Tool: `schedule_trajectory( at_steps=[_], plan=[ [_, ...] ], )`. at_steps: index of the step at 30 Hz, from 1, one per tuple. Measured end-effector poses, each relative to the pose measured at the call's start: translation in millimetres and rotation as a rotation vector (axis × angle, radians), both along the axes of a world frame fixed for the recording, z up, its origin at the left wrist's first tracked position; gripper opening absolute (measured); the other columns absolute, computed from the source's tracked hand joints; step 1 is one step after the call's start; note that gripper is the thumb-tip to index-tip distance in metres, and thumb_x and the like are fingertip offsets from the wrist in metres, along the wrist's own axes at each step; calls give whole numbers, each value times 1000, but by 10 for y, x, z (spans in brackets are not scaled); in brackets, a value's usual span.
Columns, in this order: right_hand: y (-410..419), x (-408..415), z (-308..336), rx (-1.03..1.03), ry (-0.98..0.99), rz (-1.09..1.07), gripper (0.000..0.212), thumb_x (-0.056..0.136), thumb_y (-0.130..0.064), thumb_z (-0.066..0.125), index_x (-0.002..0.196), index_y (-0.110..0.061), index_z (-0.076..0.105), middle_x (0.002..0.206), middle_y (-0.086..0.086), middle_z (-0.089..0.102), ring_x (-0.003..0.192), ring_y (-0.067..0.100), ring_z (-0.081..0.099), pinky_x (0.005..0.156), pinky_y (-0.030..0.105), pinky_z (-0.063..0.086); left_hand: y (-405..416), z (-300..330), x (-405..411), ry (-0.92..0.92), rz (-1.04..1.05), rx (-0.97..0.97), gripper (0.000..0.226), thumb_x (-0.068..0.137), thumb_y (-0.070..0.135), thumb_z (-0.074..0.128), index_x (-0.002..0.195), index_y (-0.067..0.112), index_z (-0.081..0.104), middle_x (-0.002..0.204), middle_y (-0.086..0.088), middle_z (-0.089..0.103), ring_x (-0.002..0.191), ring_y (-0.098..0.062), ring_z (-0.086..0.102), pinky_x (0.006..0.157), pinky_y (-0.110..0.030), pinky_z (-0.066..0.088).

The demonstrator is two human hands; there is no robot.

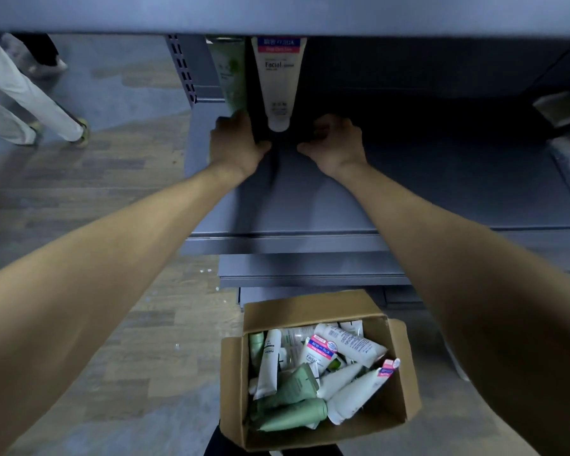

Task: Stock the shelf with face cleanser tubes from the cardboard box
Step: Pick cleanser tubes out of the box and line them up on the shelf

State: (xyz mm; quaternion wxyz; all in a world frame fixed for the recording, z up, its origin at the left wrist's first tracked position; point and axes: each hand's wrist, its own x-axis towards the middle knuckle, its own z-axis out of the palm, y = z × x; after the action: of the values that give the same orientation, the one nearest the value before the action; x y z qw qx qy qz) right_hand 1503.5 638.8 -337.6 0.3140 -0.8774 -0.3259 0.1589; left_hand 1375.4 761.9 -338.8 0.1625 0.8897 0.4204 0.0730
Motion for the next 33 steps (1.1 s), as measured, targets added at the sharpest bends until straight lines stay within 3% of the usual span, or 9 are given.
schedule_trajectory(
  at_steps=[5, 10, 18, 24, 28, 31, 33],
  plan=[
    [-477, -31, 72, -46, 20, 37, 53, 82, -33, 74, 129, -15, 58, 120, 0, 66, 109, 12, 61, 81, 12, 39, -415, 56, -128, 39, -143, 8, 49, 88, 36, 67, 126, 9, 52, 123, -18, 59, 114, -39, 53, 91, -41, 45],
    [-1210, -20, -9, -3, 53, -87, 39, 83, -31, 74, 118, -15, 65, 110, 1, 69, 105, 15, 63, 87, 18, 47, -808, 134, -80, 37, -217, -39, 43, 83, 39, 72, 113, 11, 59, 109, -15, 66, 103, -37, 61, 85, -41, 52],
    [-2415, -194, -169, 32, 26, -187, 30, 87, -26, 72, 114, -13, 67, 99, -2, 68, 90, 8, 65, 79, 12, 45, -1819, -18, -104, 43, -385, 37, 36, 84, 45, 69, 106, 18, 61, 103, -6, 68, 97, -32, 64, 78, -41, 54],
    [-2998, -454, -491, -29, 35, -189, 28, 89, -22, 70, 115, -18, 64, 114, 1, 64, 88, 8, 65, 87, 27, 53, -2610, -298, -236, 51, -573, 159, 37, 87, 42, 65, 114, 17, 58, 113, -3, 61, 109, -26, 56, 75, -41, 49],
    [-3228, -669, -744, -123, 140, -146, 36, 87, -21, 71, 122, -19, 61, 120, 2, 63, 88, 8, 62, 83, 20, 46, -2987, -582, -426, 154, -674, 90, 42, 86, 42, 65, 119, 18, 56, 117, -4, 58, 111, -25, 54, 78, -41, 50],
    [-3366, -810, -899, -253, 295, -108, 48, 86, -20, 72, 130, -16, 56, 125, 5, 62, 101, 18, 64, 85, 22, 47, -3183, -783, -557, 374, -775, 13, 48, 85, 46, 66, 123, 18, 54, 121, -5, 55, 113, -26, 53, 83, -40, 49],
    [-3457, -883, -974, -320, 346, -95, 50, 85, -17, 70, 133, -17, 54, 127, 6, 61, 109, 22, 61, 90, 28, 50, -3298, -943, -621, 518, -788, -69, 46, 82, 51, 68, 113, 19, 58, 115, -6, 62, 106, -28, 60, 80, -37, 49]
  ],
)
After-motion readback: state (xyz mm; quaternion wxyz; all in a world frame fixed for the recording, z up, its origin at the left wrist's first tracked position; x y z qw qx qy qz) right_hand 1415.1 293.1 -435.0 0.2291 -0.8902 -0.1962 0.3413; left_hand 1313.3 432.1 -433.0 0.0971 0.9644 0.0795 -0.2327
